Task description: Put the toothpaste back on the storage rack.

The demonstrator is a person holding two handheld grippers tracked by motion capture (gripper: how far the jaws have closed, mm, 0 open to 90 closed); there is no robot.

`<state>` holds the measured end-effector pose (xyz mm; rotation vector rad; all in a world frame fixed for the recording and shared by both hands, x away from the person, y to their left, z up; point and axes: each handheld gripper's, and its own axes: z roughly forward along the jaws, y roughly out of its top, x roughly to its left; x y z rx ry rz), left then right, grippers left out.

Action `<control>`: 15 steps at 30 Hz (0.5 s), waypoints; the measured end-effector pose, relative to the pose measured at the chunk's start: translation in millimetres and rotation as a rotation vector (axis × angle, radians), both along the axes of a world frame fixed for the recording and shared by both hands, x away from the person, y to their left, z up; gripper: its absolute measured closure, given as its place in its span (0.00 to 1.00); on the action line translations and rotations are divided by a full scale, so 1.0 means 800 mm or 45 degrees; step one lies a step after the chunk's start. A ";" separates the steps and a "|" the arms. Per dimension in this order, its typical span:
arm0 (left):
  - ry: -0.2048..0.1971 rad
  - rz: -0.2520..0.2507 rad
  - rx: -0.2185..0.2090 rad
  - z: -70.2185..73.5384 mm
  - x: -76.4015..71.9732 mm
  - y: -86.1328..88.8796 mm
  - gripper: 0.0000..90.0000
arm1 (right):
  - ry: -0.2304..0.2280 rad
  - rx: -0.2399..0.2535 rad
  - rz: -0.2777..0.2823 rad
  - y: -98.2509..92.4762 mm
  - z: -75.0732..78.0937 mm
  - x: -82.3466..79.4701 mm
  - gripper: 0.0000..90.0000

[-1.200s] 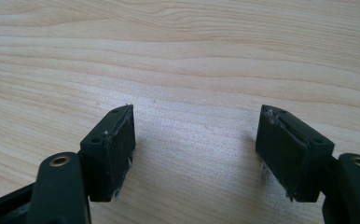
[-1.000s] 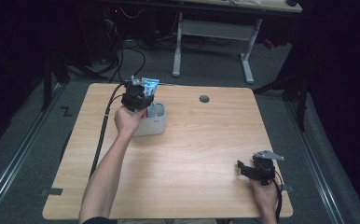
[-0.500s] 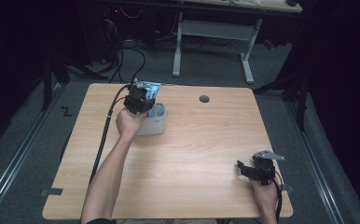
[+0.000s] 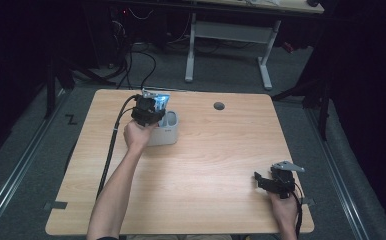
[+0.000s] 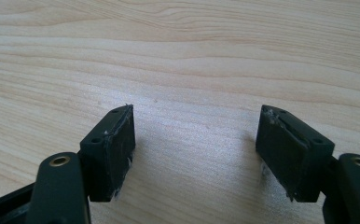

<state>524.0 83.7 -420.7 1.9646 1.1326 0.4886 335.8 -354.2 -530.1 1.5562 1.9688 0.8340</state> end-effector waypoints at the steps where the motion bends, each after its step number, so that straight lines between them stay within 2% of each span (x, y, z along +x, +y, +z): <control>1: -0.002 0.000 -0.002 0.000 -0.001 0.001 0.80 | 0.000 -0.001 0.000 0.000 0.000 0.000 0.32; 15: 0.012 0.017 -0.059 -0.003 -0.001 0.012 0.78 | 0.001 -0.004 -0.002 0.001 0.000 0.000 0.32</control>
